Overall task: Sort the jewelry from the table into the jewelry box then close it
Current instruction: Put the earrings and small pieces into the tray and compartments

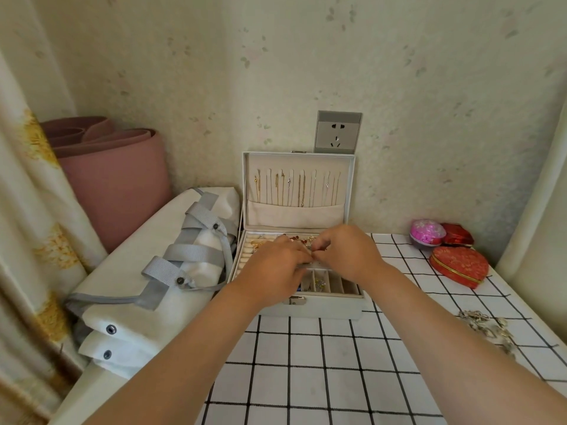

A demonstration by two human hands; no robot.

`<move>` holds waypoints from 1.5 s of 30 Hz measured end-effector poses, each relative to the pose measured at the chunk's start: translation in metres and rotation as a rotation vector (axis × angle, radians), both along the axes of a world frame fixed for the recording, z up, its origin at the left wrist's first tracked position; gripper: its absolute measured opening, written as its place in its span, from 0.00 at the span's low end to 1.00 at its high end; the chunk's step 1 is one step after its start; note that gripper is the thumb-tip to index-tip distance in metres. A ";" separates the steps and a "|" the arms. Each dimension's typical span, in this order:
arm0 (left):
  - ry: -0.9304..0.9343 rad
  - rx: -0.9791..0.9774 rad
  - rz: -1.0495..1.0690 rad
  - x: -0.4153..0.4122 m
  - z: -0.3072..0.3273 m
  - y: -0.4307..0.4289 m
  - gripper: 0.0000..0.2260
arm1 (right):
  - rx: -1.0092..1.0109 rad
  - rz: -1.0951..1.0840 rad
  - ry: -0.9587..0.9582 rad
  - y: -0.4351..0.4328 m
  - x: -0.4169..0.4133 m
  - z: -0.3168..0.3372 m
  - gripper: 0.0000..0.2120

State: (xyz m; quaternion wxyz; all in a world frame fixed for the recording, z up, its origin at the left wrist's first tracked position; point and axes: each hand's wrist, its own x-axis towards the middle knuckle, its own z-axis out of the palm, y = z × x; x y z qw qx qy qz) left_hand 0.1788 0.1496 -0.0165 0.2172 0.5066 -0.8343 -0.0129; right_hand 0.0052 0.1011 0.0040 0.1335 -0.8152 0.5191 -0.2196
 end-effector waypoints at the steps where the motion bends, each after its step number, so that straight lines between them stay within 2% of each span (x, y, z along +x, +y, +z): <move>1: 0.019 0.010 0.006 0.001 0.000 0.000 0.13 | -0.005 -0.003 0.004 0.000 0.000 -0.002 0.04; 6: 0.067 -0.026 0.045 0.003 0.001 0.000 0.12 | -0.046 -0.003 0.020 0.000 0.001 -0.005 0.03; 12: 0.019 -0.032 0.018 0.000 -0.001 0.000 0.12 | -0.071 0.033 0.035 0.000 0.002 -0.005 0.03; 17: 0.040 -0.030 0.019 0.002 -0.001 0.000 0.12 | 0.006 0.104 0.057 -0.003 -0.001 -0.001 0.04; 21: 0.038 -0.078 0.033 0.003 -0.005 0.001 0.14 | 0.176 0.125 -0.030 -0.008 -0.007 0.005 0.08; 23: 0.012 -0.080 0.032 0.002 -0.005 0.000 0.14 | 0.190 0.119 -0.050 -0.011 -0.010 0.006 0.08; 29: -0.004 -0.039 0.030 0.002 -0.001 -0.001 0.13 | 0.161 0.133 0.005 -0.009 -0.005 0.002 0.03; 33: 0.000 -0.022 0.043 0.000 0.000 0.000 0.13 | 0.128 0.121 0.062 -0.012 -0.004 -0.001 0.04; 36: 0.032 -0.036 0.070 -0.001 0.002 0.002 0.12 | 0.137 0.117 0.033 -0.012 -0.007 -0.003 0.01; 40: 0.091 -0.056 0.107 -0.006 0.007 0.006 0.11 | 0.148 0.080 -0.065 -0.004 -0.024 0.001 0.07; 45: 0.143 -0.048 0.105 -0.030 0.015 0.018 0.12 | 0.113 0.007 -0.045 0.014 -0.062 0.014 0.07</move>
